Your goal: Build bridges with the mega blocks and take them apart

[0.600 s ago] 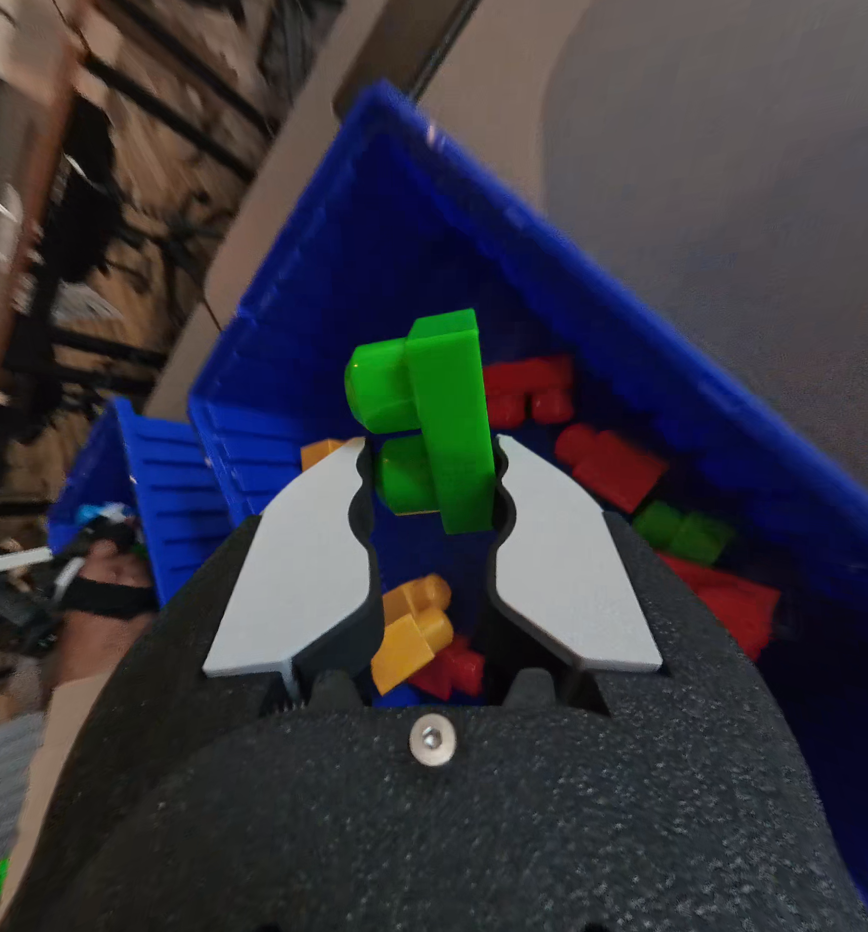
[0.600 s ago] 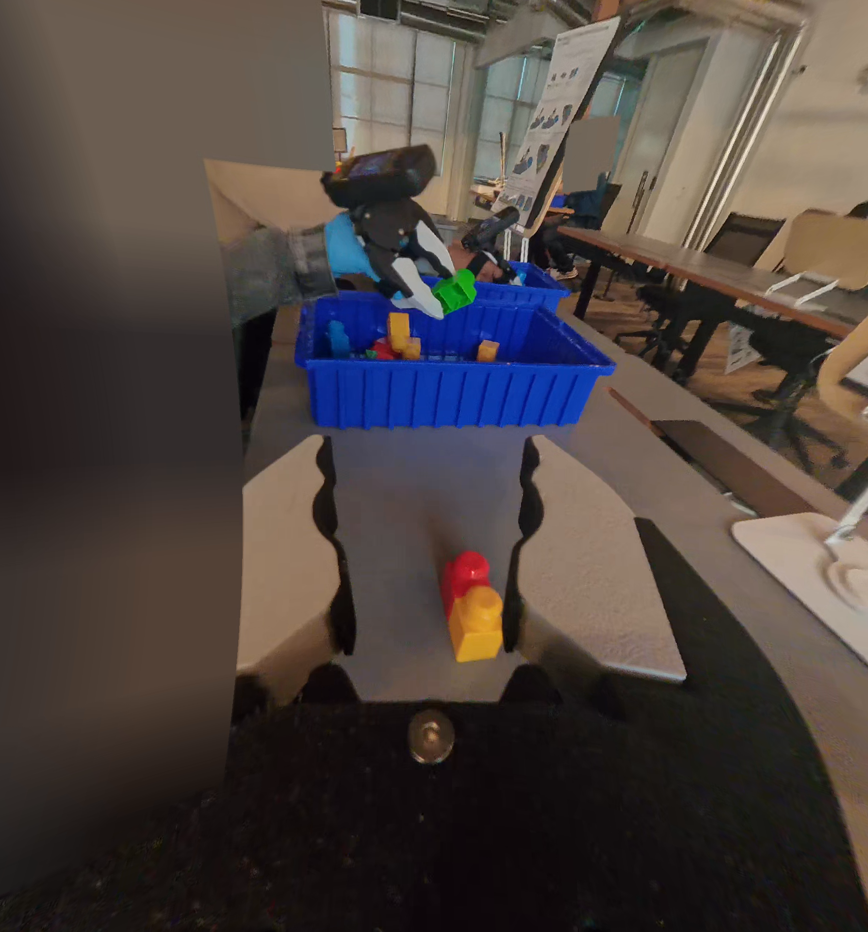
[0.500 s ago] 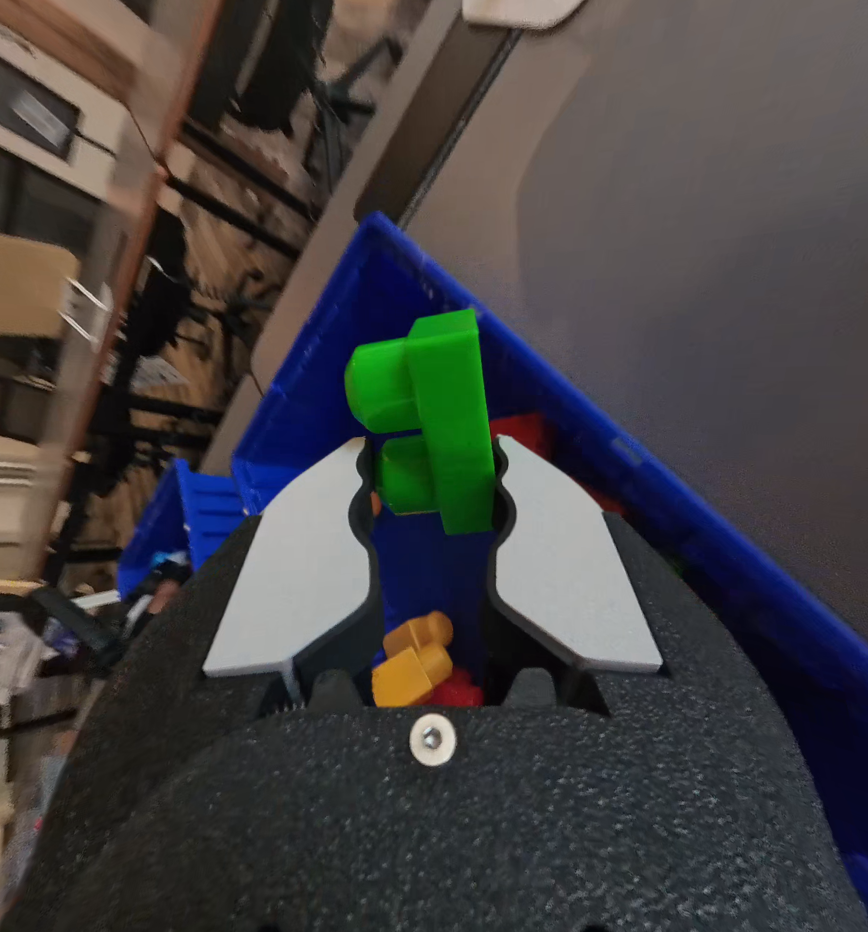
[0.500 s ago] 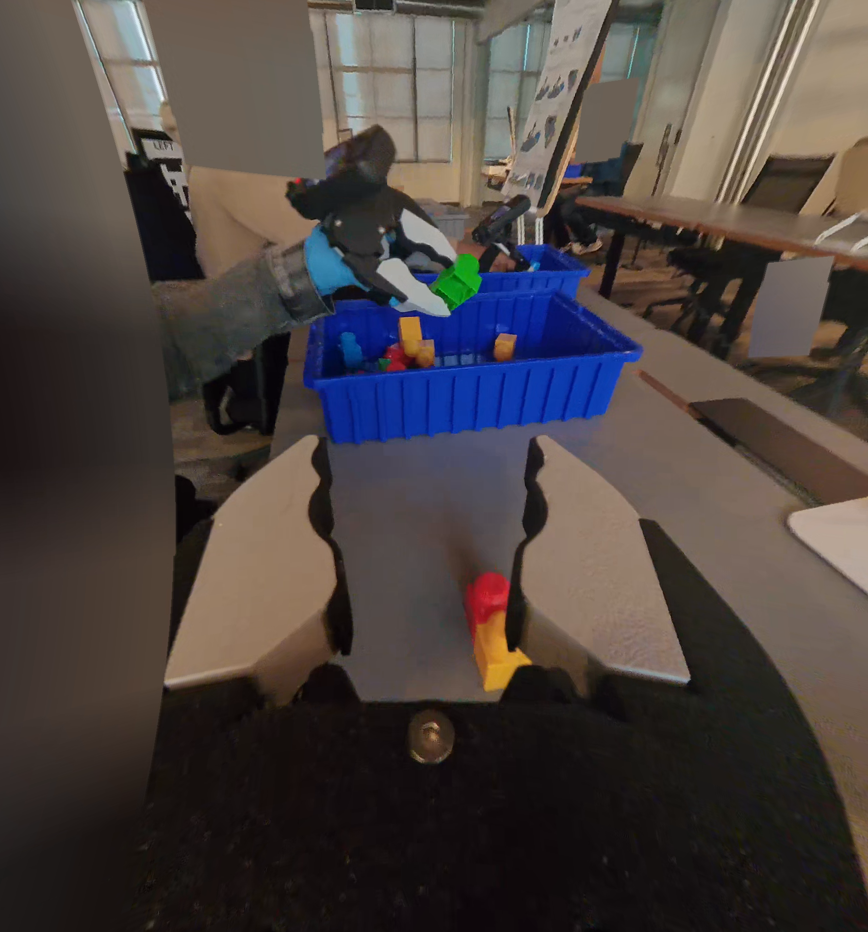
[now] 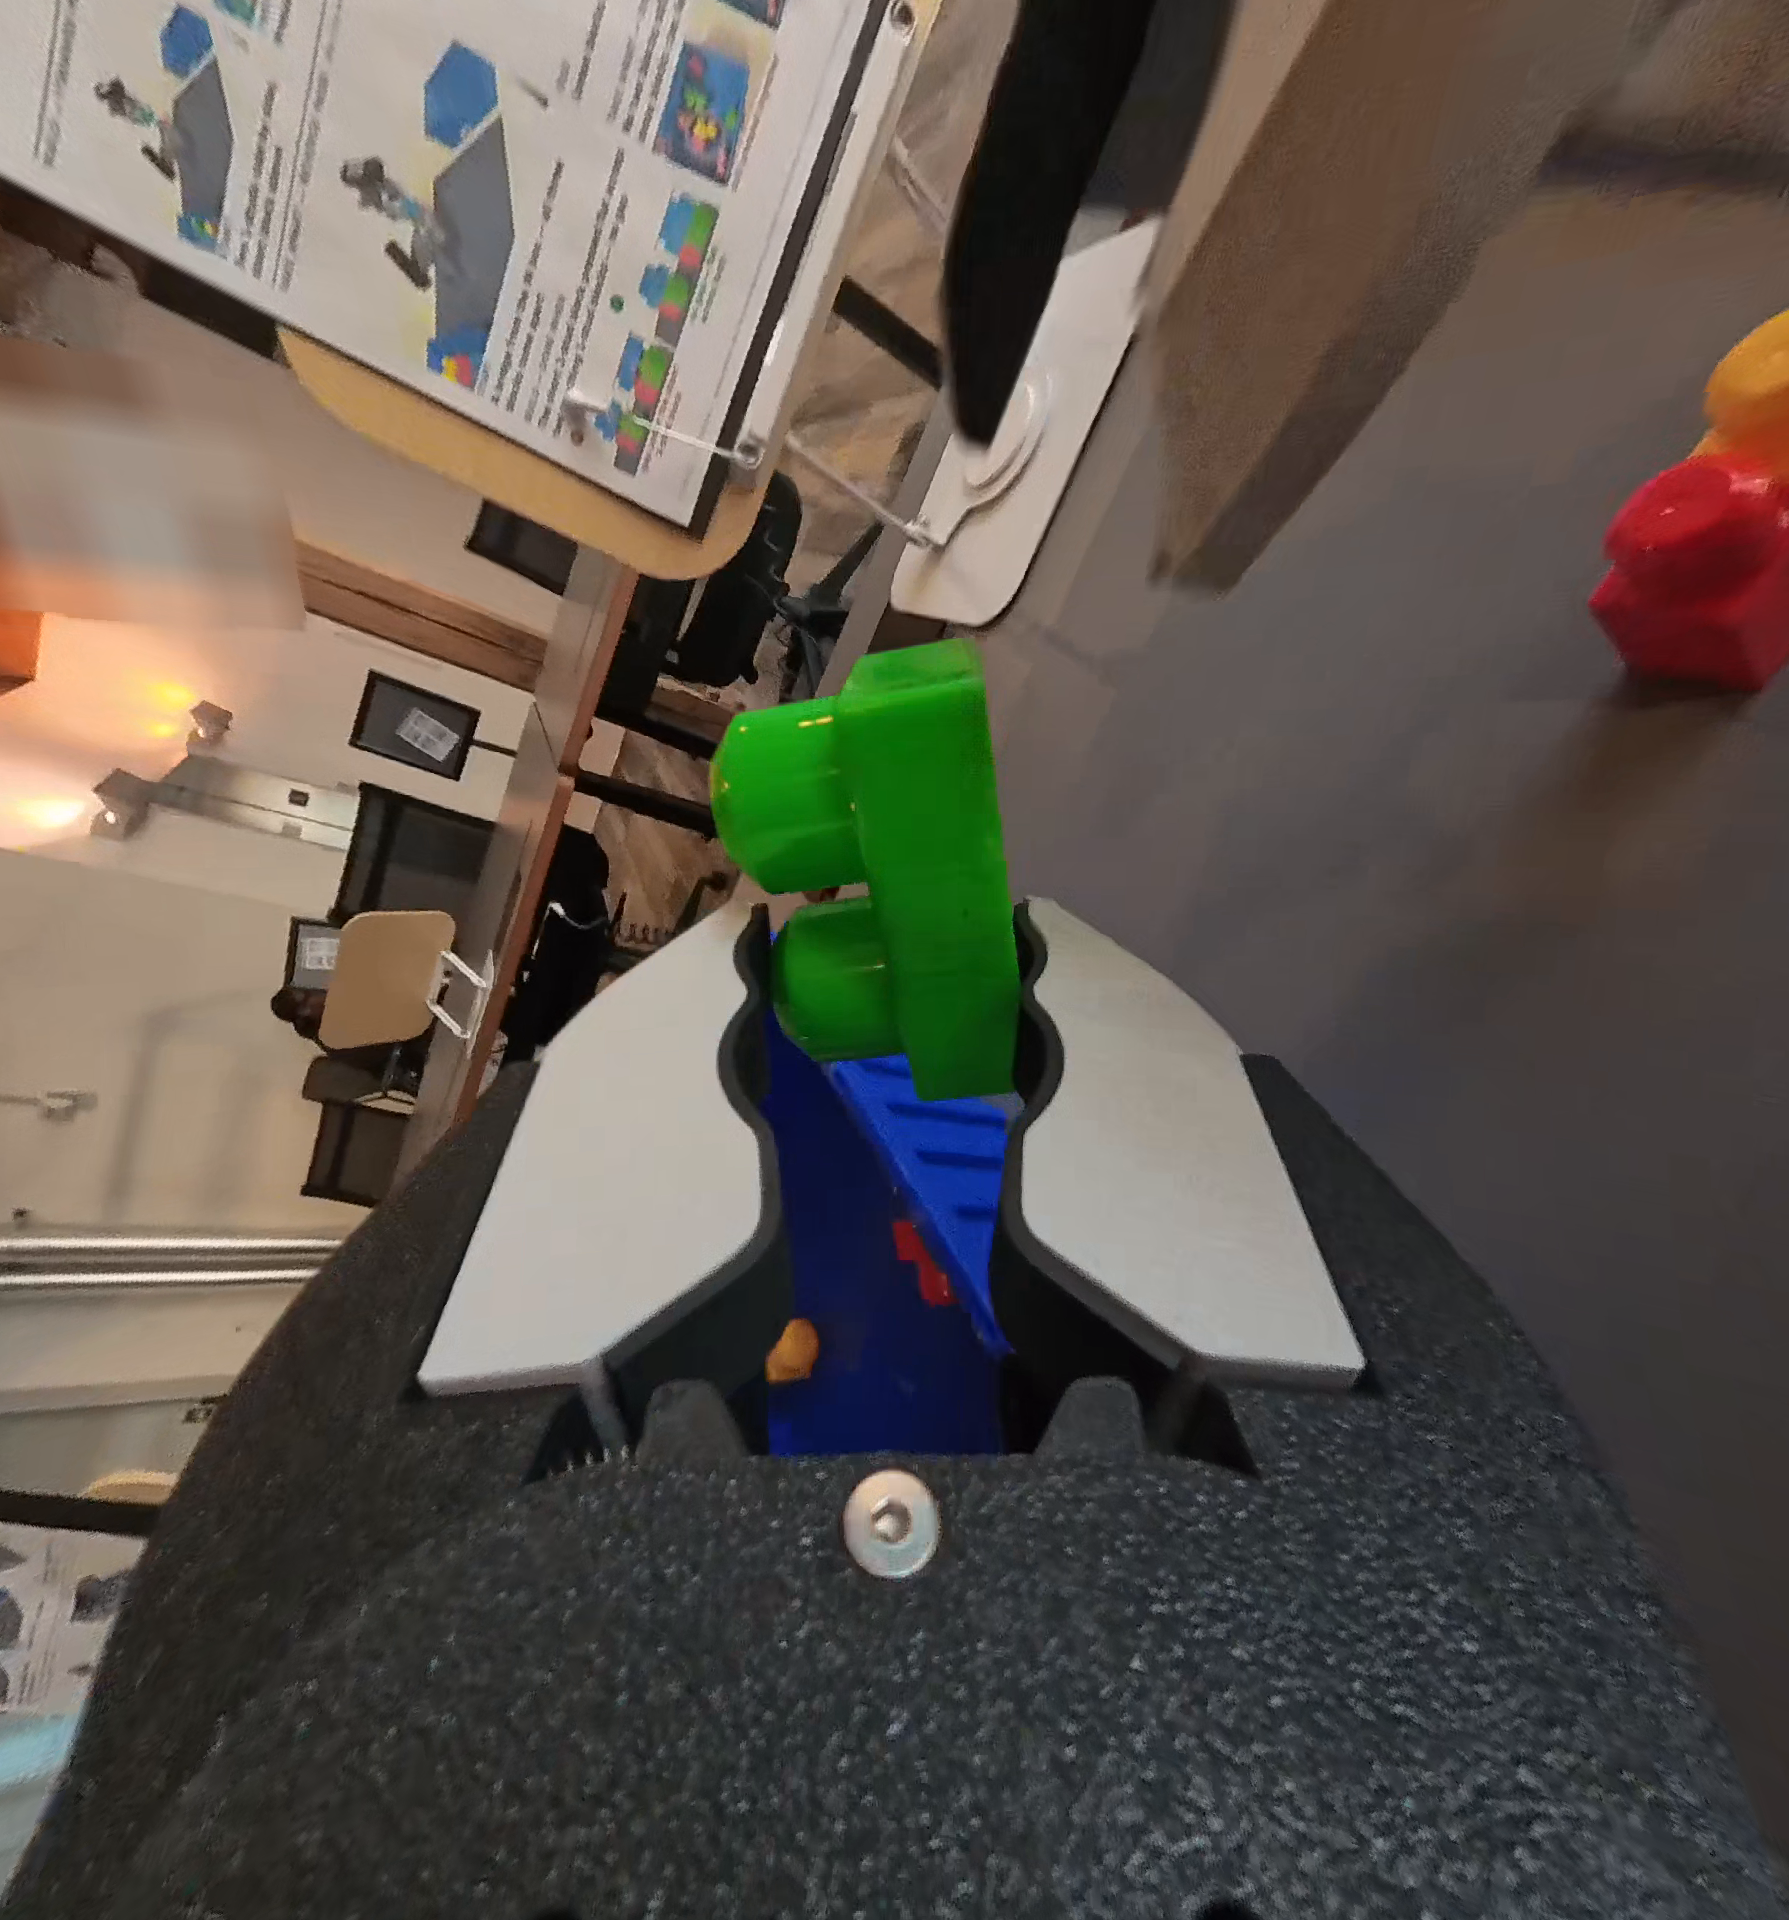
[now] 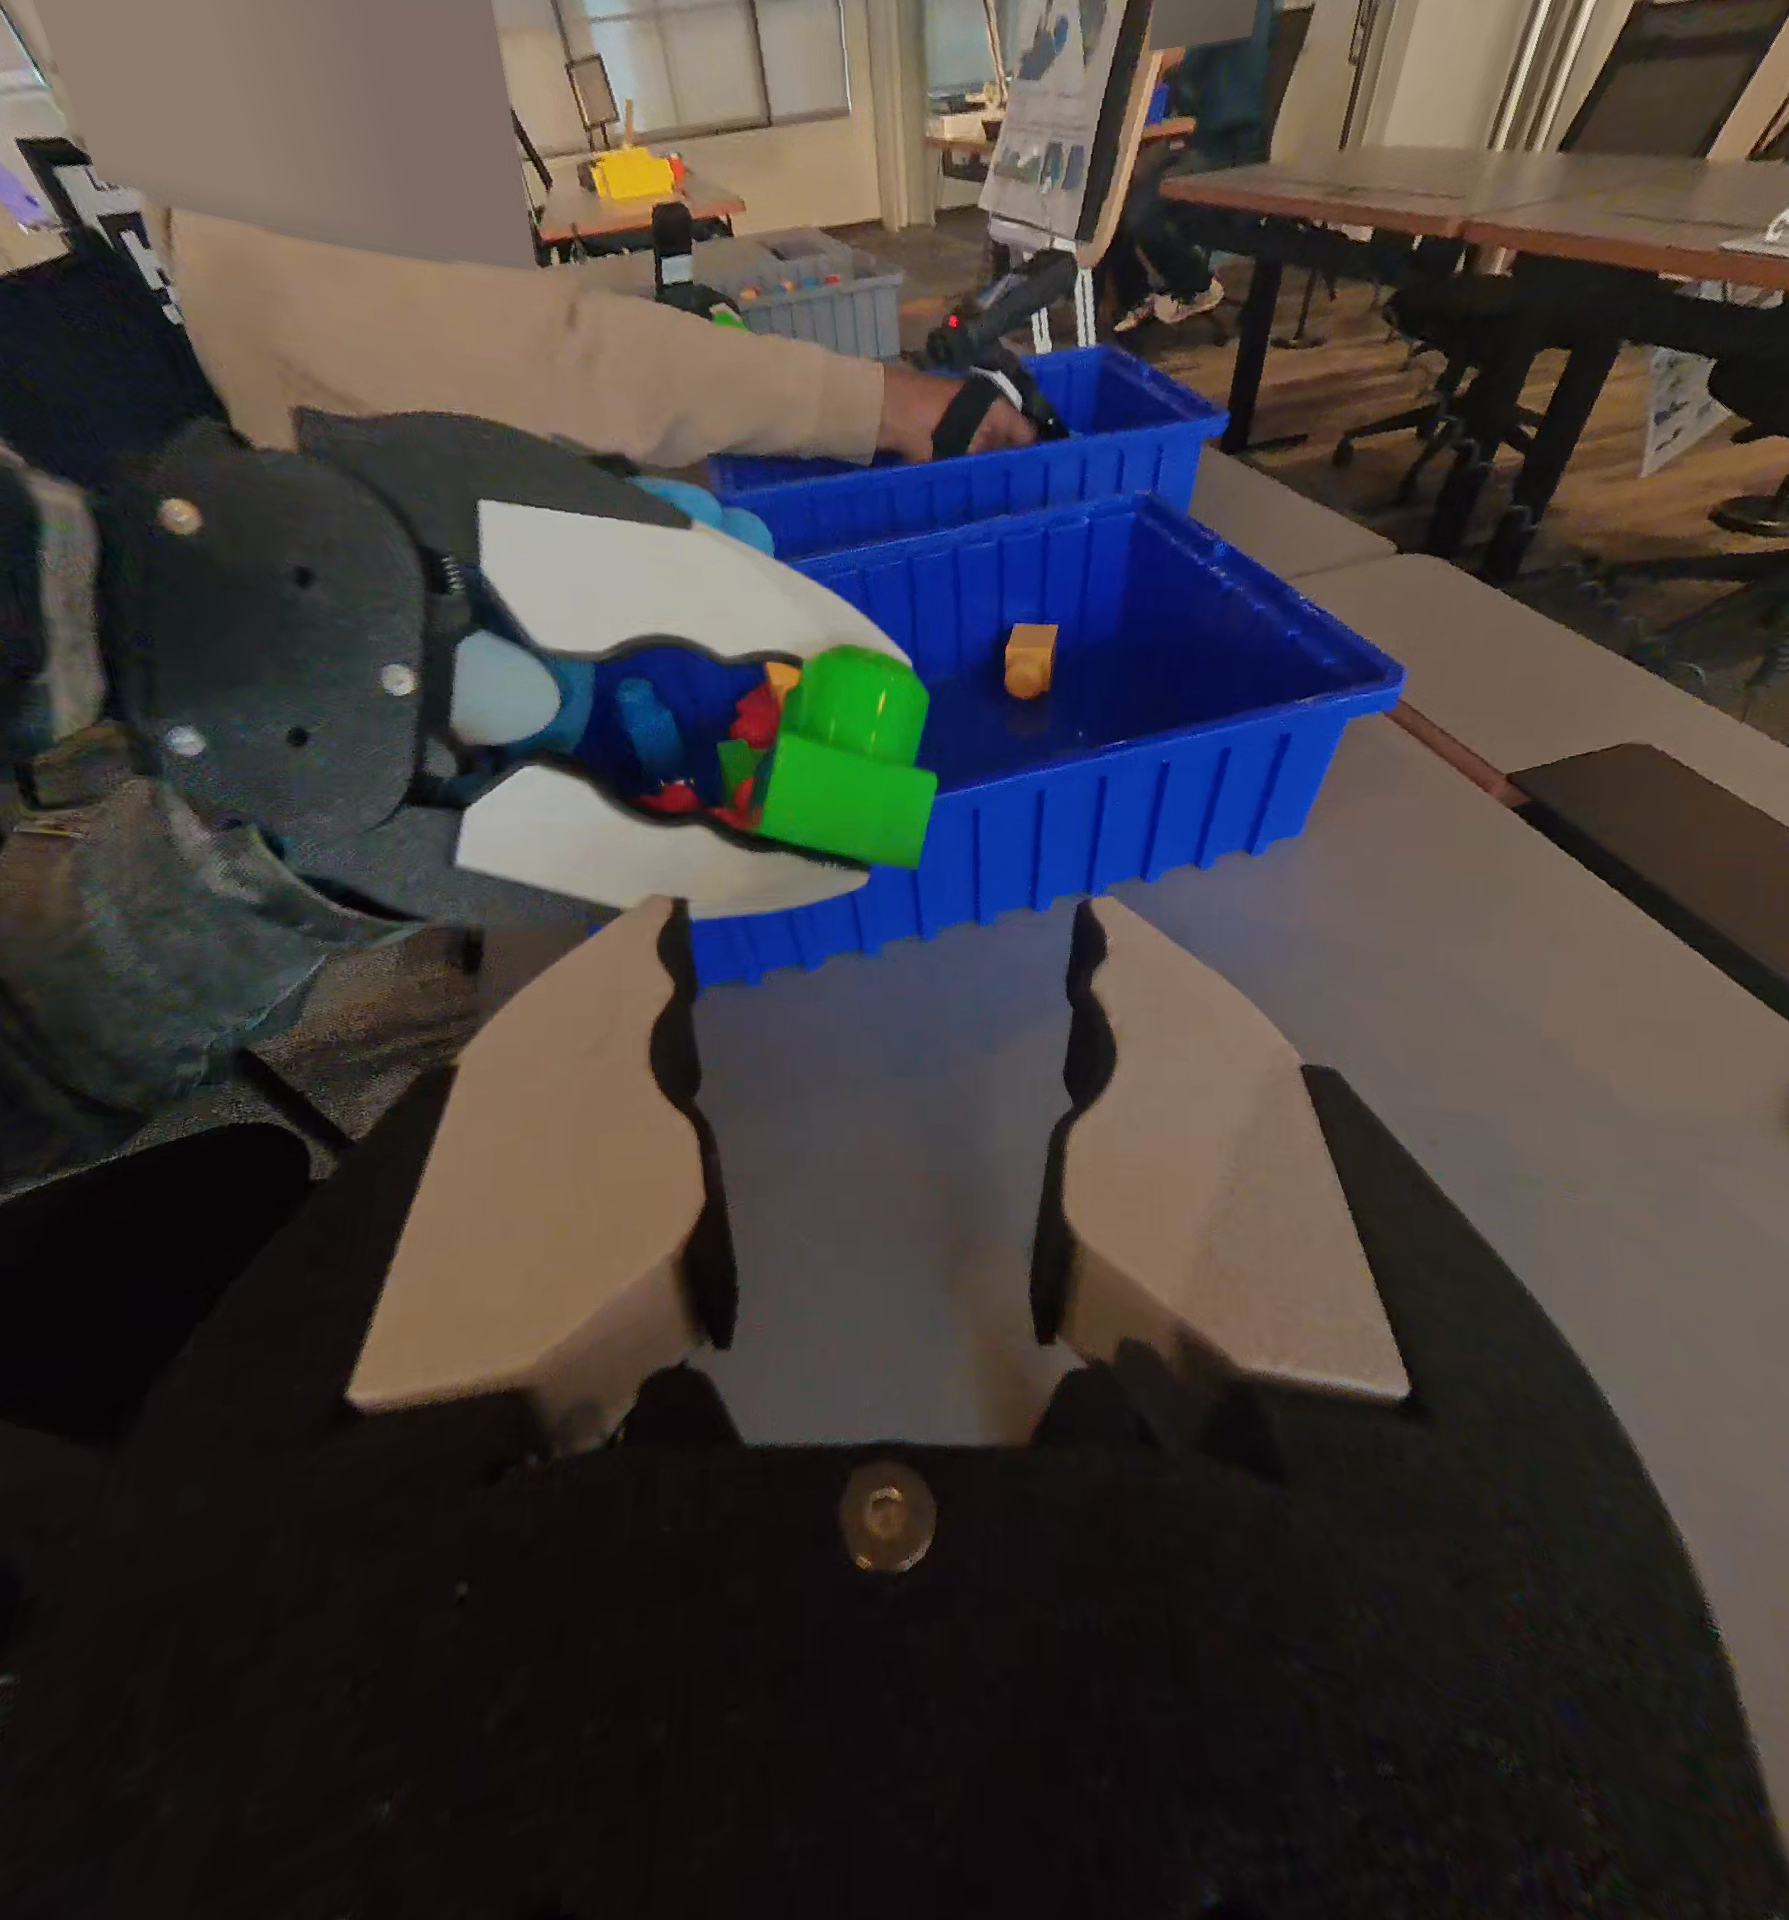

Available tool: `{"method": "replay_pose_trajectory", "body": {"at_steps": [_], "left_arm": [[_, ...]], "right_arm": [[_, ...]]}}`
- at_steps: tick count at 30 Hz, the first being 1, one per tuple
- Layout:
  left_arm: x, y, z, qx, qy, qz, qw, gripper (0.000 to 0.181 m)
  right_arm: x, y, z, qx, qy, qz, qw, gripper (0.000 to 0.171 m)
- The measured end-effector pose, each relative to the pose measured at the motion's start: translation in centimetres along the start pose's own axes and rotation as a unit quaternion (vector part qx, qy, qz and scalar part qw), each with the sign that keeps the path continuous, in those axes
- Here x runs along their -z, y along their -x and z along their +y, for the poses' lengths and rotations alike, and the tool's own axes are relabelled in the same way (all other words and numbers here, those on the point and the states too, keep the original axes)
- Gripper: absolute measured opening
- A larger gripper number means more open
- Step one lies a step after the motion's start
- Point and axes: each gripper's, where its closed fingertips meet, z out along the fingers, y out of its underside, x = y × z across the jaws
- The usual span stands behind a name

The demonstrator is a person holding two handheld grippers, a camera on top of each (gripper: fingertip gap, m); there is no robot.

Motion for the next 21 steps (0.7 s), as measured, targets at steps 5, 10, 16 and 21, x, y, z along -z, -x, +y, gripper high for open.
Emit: {"method": "replay_pose_trajectory", "body": {"at_steps": [5,10,16,21], "left_arm": [[-0.1,-0.9,-1.1,-0.018,-0.006,0.000,1.000,0.044],[-0.3,-1.4,-1.3,-0.029,-0.001,0.005,1.000,0.044],[-0.7,-1.9,-1.1,-0.043,0.010,0.011,0.999,0.044],[-0.6,-2.4,-1.5,-0.023,0.000,0.035,0.999,0.046]], "right_arm": [[-1.4,0.2,0.0,-0.025,0.001,-0.014,1.000,0.059],[-2.3,0.3,0.8,-0.031,0.028,-0.019,0.999,0.056],[-2.8,0.5,1.4,-0.032,0.044,-0.032,0.998,0.039],[-2.5,0.5,1.3,-0.029,0.021,-0.050,0.998,0.037]]}}
